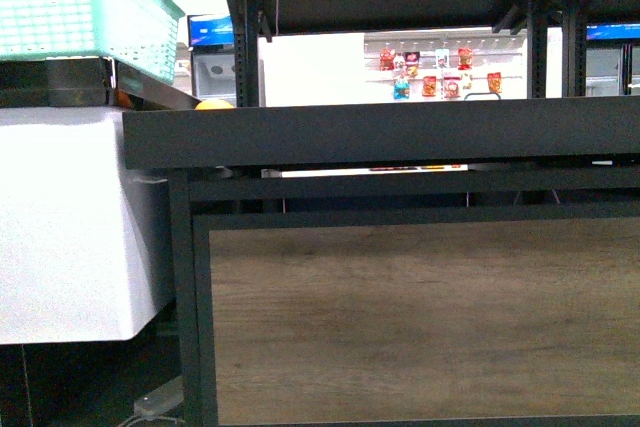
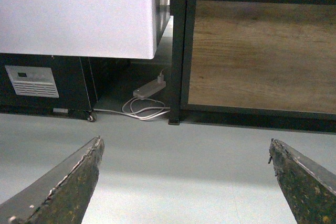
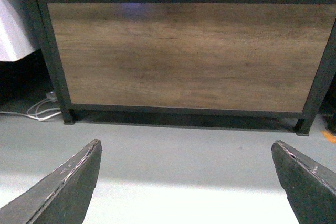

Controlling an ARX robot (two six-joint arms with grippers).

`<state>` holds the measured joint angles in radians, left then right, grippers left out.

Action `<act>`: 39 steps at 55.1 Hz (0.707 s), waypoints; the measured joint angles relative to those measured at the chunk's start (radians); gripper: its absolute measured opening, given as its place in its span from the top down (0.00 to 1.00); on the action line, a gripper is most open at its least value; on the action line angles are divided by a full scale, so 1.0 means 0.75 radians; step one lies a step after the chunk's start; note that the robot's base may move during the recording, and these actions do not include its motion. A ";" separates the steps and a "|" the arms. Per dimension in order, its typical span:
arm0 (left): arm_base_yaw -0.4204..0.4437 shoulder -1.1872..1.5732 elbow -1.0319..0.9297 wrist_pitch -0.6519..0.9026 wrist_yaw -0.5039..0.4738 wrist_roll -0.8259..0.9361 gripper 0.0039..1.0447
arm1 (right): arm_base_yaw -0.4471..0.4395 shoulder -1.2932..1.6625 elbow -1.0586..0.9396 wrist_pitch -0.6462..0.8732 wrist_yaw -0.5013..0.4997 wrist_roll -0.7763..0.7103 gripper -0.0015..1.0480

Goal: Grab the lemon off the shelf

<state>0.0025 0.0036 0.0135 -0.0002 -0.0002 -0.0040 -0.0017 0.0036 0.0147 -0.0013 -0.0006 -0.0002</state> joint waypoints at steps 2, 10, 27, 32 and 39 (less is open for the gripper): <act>0.000 0.000 0.000 0.000 0.001 0.000 0.08 | 0.000 0.000 0.000 0.000 0.000 0.000 0.07; 0.000 0.000 0.000 0.000 0.000 0.000 0.08 | 0.000 0.000 -0.001 0.000 -0.001 0.000 0.07; 0.000 0.000 0.000 0.000 0.000 0.000 0.08 | 0.000 0.000 0.000 0.000 0.001 0.000 0.07; 0.000 0.000 0.000 0.000 0.001 0.000 0.08 | 0.000 0.000 0.000 0.000 -0.001 0.000 0.07; 0.000 0.000 0.000 0.000 0.000 0.000 0.08 | 0.000 0.000 0.000 0.000 0.000 0.000 0.07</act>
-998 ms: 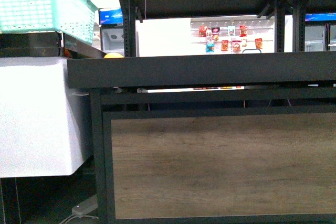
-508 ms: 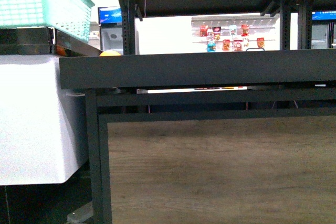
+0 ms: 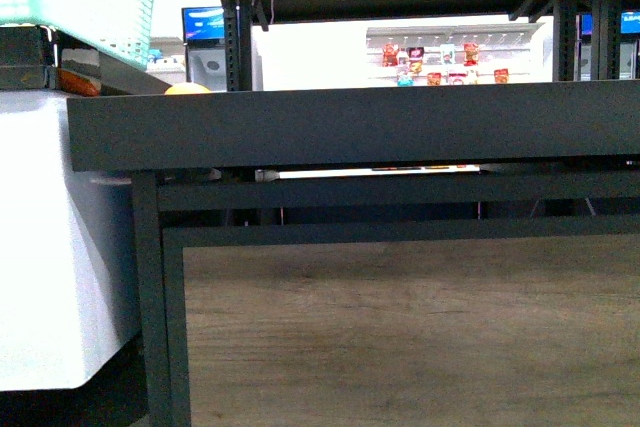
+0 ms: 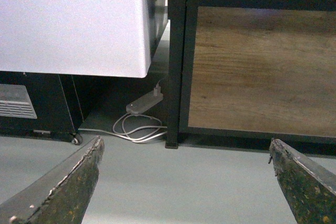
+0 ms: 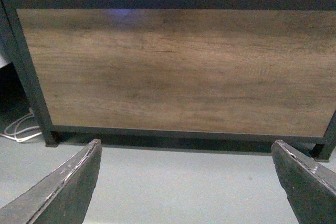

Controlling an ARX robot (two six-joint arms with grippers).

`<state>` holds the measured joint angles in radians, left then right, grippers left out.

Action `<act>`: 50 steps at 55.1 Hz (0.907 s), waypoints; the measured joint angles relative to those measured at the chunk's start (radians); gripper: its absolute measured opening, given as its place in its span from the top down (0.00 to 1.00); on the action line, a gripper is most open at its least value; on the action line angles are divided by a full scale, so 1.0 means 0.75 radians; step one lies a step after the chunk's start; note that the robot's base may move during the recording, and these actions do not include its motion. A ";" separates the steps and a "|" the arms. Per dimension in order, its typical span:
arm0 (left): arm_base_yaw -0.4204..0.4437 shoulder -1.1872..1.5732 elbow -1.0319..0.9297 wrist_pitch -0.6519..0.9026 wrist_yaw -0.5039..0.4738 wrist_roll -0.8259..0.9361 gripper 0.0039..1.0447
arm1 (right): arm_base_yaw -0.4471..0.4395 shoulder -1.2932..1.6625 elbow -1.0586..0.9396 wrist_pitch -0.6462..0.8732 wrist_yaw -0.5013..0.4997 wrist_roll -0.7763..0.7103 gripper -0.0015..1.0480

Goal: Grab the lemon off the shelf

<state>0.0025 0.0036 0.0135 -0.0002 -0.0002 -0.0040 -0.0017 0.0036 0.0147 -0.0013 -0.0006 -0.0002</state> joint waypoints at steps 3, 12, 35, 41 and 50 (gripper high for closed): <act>0.000 0.001 0.000 0.000 0.000 0.000 0.08 | 0.000 0.000 0.000 0.000 0.000 0.000 0.07; 0.000 0.000 0.000 0.000 0.001 0.000 0.08 | 0.000 0.000 -0.001 0.000 0.000 0.000 0.07; 0.000 0.000 0.000 0.000 -0.001 0.000 0.08 | 0.000 0.000 -0.001 0.000 -0.001 0.000 0.07; 0.000 0.001 0.000 0.000 0.001 0.000 0.08 | 0.000 0.000 0.000 0.000 0.001 0.000 0.07; 0.000 0.000 0.000 0.000 0.000 0.000 0.08 | 0.000 0.000 0.000 0.000 -0.002 0.000 0.07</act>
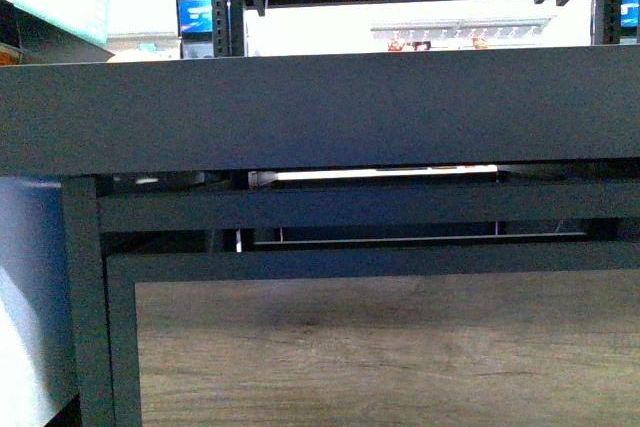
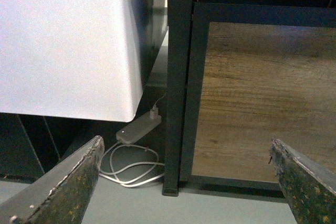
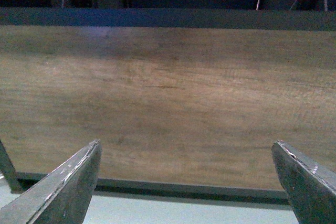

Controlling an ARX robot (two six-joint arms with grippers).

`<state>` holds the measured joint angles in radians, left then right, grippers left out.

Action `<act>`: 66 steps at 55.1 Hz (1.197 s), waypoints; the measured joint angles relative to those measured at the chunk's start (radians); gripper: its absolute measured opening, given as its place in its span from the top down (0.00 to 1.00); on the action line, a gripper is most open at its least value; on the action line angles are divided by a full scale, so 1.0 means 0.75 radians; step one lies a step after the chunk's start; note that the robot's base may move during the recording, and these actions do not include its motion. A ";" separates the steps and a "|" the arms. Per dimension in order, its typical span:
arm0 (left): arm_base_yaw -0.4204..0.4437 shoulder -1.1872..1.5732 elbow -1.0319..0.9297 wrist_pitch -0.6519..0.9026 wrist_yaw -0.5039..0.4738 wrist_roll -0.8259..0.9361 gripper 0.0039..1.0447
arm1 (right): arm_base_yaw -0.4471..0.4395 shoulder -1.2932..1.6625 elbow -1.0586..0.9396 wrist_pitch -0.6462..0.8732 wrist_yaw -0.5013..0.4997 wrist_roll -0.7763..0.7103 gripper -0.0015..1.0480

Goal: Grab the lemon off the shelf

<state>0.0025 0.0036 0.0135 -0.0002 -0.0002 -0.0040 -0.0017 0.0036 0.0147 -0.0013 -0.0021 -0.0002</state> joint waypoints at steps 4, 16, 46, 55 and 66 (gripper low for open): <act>-0.001 0.000 0.000 0.000 0.001 0.000 0.08 | 0.000 0.000 0.000 0.000 0.002 0.000 0.07; -0.001 0.001 0.000 0.000 0.001 0.000 0.08 | 0.000 0.000 -0.001 0.000 -0.001 0.000 0.07; -0.001 0.000 0.000 0.000 0.001 0.000 0.08 | 0.000 0.001 0.000 0.000 -0.002 0.000 0.07; -0.001 0.000 0.000 0.000 0.000 0.000 0.08 | 0.000 -0.001 0.000 0.000 -0.001 0.000 0.07; -0.001 0.000 0.000 0.000 0.000 -0.001 0.08 | 0.000 0.000 -0.001 0.000 -0.001 -0.001 0.07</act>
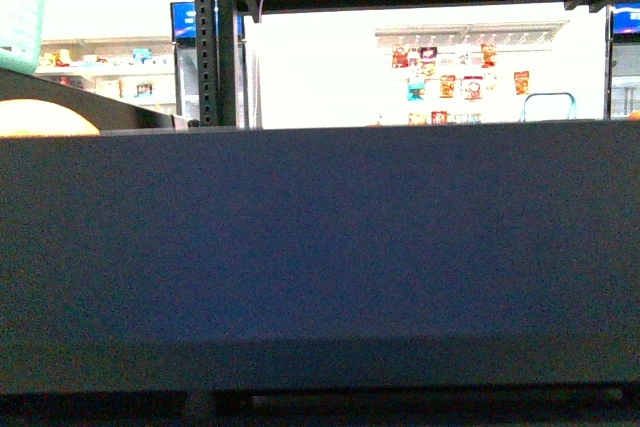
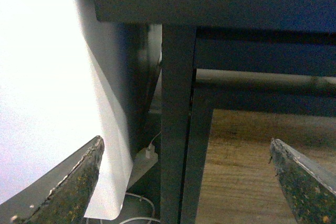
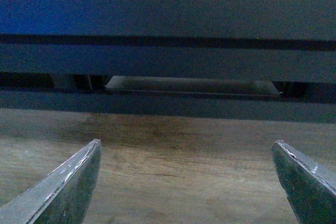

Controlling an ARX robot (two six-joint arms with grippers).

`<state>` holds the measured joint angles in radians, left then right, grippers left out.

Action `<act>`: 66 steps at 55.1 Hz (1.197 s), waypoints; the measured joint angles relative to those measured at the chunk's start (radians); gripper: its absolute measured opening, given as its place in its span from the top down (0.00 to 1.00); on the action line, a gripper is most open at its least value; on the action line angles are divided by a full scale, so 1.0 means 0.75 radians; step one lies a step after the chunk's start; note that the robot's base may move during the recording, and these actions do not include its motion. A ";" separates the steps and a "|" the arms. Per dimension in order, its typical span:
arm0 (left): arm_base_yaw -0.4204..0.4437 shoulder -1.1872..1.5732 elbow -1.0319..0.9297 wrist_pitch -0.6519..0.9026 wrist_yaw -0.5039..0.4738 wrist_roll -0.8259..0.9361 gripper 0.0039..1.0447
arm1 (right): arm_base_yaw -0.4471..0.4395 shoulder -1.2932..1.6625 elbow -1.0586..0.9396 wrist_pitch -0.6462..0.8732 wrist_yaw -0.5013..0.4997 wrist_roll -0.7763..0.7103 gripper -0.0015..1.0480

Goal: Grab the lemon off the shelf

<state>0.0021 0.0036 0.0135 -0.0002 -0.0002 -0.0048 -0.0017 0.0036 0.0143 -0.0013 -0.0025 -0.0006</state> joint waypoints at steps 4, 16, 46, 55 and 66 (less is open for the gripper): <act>0.000 0.000 0.000 0.000 0.000 0.001 0.08 | 0.000 0.000 0.000 0.000 -0.001 0.001 0.07; 0.000 0.000 0.000 0.000 0.000 0.001 0.08 | 0.000 0.000 0.000 0.000 0.000 0.001 0.07; 0.000 0.000 0.000 0.000 0.000 0.002 0.08 | 0.000 0.000 0.001 0.000 0.000 0.001 0.07; 0.000 0.000 0.000 0.000 0.000 0.002 0.08 | 0.000 0.000 0.001 -0.001 0.000 0.001 0.07; 0.000 0.000 0.000 0.000 0.000 0.002 0.08 | 0.000 0.000 0.001 0.000 0.000 0.001 0.07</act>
<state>0.0021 0.0036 0.0135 -0.0002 -0.0002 -0.0032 -0.0017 0.0036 0.0147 -0.0013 -0.0025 -0.0002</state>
